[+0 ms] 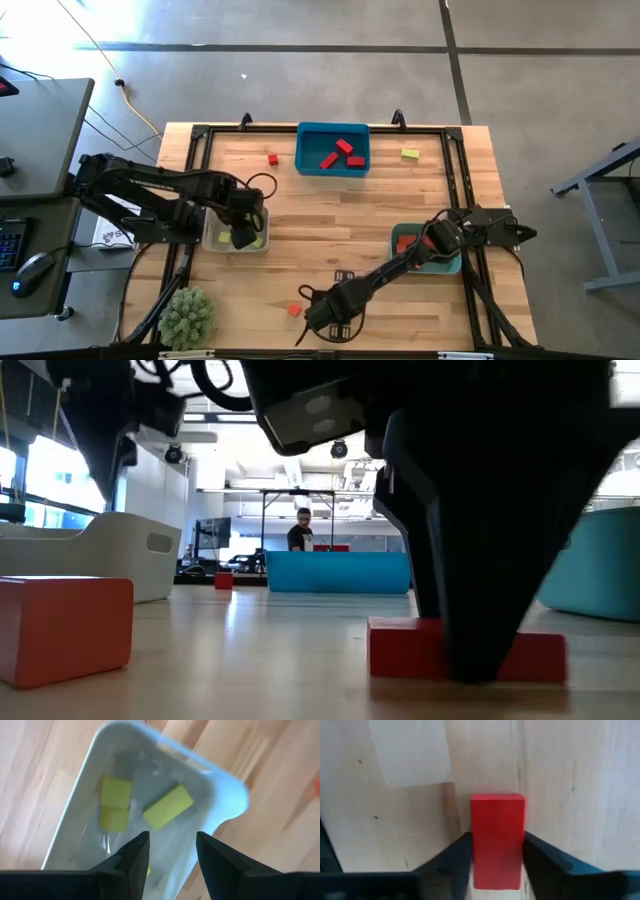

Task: Sort & place blocks by color
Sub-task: Put the bottom red block into the blue bin

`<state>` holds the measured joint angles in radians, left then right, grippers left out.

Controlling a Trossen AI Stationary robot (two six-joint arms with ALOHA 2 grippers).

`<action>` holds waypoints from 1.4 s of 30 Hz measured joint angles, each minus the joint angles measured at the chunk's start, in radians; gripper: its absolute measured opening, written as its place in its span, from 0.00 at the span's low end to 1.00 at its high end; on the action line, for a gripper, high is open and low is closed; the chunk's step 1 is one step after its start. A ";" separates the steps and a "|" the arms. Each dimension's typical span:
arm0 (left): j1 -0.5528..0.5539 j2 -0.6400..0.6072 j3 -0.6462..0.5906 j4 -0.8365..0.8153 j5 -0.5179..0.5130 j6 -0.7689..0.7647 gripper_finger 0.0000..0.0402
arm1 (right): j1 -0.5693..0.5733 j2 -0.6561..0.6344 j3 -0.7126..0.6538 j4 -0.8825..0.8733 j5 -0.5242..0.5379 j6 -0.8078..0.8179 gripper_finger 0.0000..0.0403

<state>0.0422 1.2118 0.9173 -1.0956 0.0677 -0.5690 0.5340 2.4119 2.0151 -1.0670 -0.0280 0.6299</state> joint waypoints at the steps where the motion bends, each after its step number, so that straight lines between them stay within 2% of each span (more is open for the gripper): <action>1: 0.000 0.000 0.014 0.000 0.000 0.008 0.38 | -0.004 0.000 0.000 0.001 -0.004 0.000 0.34; 3: 0.000 0.000 0.041 0.001 0.000 0.025 0.38 | -0.011 -0.001 0.001 0.003 -0.019 0.000 0.25; 11: 0.000 0.000 0.136 -0.004 -0.006 0.091 0.38 | -0.058 0.001 0.012 -0.018 -0.068 -0.067 0.25; 21: 0.036 0.000 0.250 -0.006 -0.108 0.239 0.38 | -0.168 0.004 0.021 -0.068 -0.067 -0.191 0.25; 27: 0.105 0.000 0.290 -0.006 -0.188 0.349 0.38 | -0.247 0.002 0.021 -0.081 -0.050 -0.236 0.25; 33: 0.198 0.000 0.314 -0.006 -0.237 0.433 0.38 | -0.343 -0.012 0.016 -0.094 0.050 -0.272 0.25; 42: 0.353 0.000 0.324 0.017 -0.265 0.504 0.38 | -0.516 -0.090 0.017 -0.086 0.095 -0.408 0.25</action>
<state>0.3948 1.2114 1.2415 -1.0784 -0.1968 -0.0654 0.0183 2.3219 2.0324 -1.1531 0.0669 0.2223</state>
